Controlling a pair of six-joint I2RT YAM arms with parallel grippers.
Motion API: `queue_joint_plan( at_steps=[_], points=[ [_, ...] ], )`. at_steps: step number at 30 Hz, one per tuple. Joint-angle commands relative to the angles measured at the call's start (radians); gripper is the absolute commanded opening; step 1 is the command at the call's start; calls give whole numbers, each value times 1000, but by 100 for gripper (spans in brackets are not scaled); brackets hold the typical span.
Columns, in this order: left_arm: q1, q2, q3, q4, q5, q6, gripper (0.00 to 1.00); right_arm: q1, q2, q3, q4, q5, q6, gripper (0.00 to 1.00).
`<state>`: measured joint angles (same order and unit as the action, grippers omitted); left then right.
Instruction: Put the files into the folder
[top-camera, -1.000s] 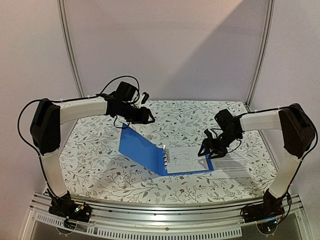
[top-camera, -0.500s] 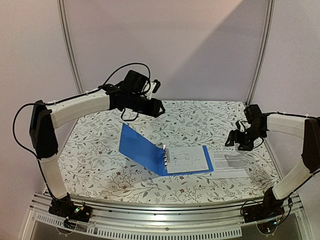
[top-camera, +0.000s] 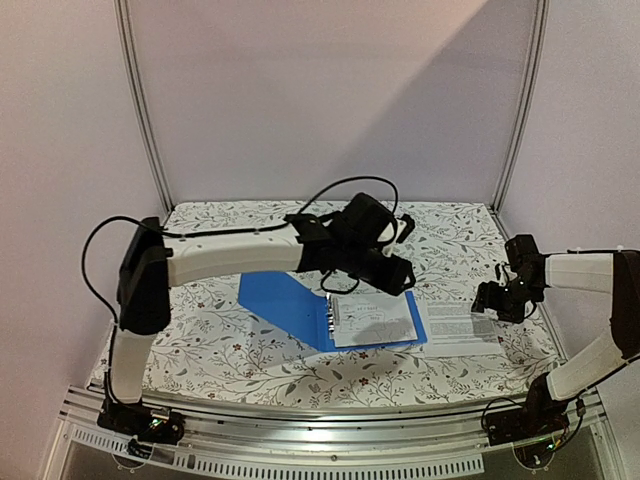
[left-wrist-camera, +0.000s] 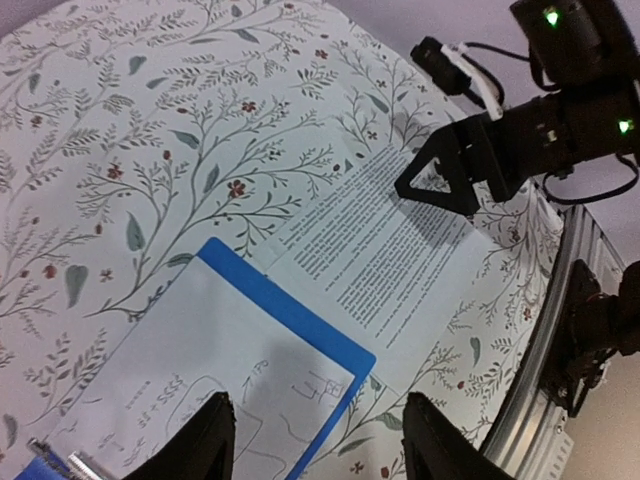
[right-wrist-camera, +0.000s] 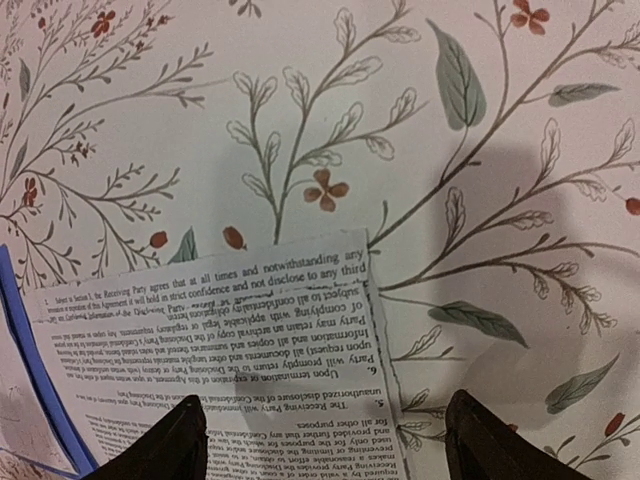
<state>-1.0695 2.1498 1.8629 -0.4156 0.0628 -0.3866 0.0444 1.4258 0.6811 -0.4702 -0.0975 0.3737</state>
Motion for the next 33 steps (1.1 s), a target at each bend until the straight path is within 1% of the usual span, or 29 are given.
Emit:
queue_joint_plan(
  at_steps=[1, 5, 13, 18, 24, 33],
  points=[
    [-21, 139, 120, 15, 39, -69, 57, -16, -13, -8, 52, 76, -13, 81],
    [-21, 249, 224, 11, 61, -109, 57, -36, 15, -31, 86, -3, 4, 81],
    [-19, 400, 327, 14, 97, -162, 57, -36, 69, -66, 108, -149, 5, 78],
    [-12, 456, 355, 19, 114, -178, 56, -37, 58, -83, 112, -192, 5, 76],
    [10, 515, 368, 34, 172, -214, 55, -37, 28, -68, 103, -203, 6, 75],
    [22, 520, 361, 33, 171, -227, 53, -36, -42, -52, 101, -254, 20, 73]
  ],
)
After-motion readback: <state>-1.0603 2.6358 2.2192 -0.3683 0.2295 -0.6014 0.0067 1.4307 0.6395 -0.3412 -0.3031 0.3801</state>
